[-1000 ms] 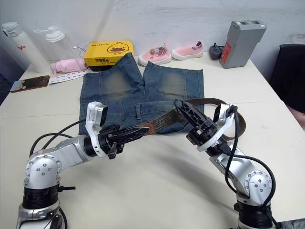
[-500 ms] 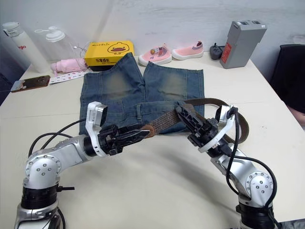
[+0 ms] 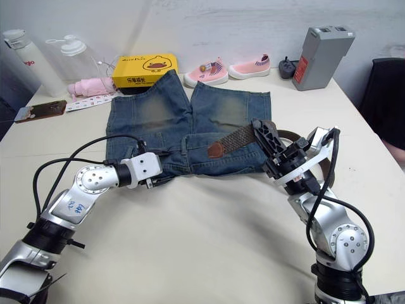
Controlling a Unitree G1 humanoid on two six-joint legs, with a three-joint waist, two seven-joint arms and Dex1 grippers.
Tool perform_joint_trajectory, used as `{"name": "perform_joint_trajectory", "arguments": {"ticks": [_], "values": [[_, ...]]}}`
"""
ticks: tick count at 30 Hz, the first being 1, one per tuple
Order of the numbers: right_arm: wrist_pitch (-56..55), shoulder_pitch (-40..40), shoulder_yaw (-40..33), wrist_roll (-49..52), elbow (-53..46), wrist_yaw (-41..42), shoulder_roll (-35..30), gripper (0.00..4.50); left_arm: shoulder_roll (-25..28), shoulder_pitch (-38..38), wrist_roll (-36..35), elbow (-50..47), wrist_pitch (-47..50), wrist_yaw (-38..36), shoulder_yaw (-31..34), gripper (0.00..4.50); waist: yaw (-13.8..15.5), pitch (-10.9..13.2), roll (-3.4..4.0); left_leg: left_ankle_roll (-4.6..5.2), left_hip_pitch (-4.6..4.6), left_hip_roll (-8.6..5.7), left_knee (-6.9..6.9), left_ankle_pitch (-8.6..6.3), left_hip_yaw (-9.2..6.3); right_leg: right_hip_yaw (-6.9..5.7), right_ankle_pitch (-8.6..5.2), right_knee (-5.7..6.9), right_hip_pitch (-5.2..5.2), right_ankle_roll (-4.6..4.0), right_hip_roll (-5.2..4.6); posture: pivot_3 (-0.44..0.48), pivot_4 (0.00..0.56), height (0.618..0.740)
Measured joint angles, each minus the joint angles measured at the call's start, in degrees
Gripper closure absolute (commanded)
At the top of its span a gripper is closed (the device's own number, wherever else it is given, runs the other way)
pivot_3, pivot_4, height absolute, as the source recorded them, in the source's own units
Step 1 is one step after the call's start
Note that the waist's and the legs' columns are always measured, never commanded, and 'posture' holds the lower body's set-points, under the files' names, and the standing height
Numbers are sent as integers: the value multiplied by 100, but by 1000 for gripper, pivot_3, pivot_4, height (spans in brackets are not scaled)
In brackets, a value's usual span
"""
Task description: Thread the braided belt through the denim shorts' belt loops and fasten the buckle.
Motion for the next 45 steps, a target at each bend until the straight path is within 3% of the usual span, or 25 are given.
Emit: {"name": "perform_joint_trajectory", "arguments": {"ticks": [6,14,24,29,32,40,42,45], "values": [[-98,-5,-3,0,-76,-119,40,4500,-288,-45,487,303,-283,112,17,4482,1,0,-1,-8,0,0,1,13,-13,-5,5,11,0,9,2,0,150,636],[-64,178,-124,2,-71,70,-38,4500,-347,184,552,221,-357,107,283,4482,-20,-1,0,-8,3,-1,-1,15,-14,-5,4,18,0,8,1,0,150,636],[-66,304,-327,-85,50,129,-499,4500,-204,2701,-26,-2799,589,-219,1224,4482,-160,1,5,0,1,0,-16,11,-10,-2,2,-7,1,5,-1,0,150,636],[44,275,-373,-143,191,8,-877,4500,295,4185,85,-3255,-37,-280,1950,4482,-160,-1,11,18,2,6,-13,0,-1,0,-3,0,0,-5,-3,0,150,636],[181,285,-376,-209,302,-27,-1091,4500,350,4447,192,-3287,-234,-220,2160,4482,-120,-1,17,38,-1,3,-6,-11,-1,-1,-17,0,3,-32,-6,0,150,636],[437,226,-241,-357,802,-191,-1189,4500,141,4225,3,-3490,342,-325,2269,1108,0,0,18,37,-1,0,1,-10,-6,-5,-15,8,4,-29,-3,0,150,636],[470,221,-225,-374,843,-254,-1190,4500,215,4143,-396,-3659,631,-613,2351,1108,-2,0,18,36,-3,0,0,-9,-9,-7,-15,9,2,-29,-3,0,150,636],[522,179,-219,-413,909,-347,-1186,4500,337,3784,-1602,-4013,1297,-1149,2744,1108,-3,0,19,34,-3,0,1,-8,-15,-11,-15,10,2,-29,-1,0,150,636]]}}
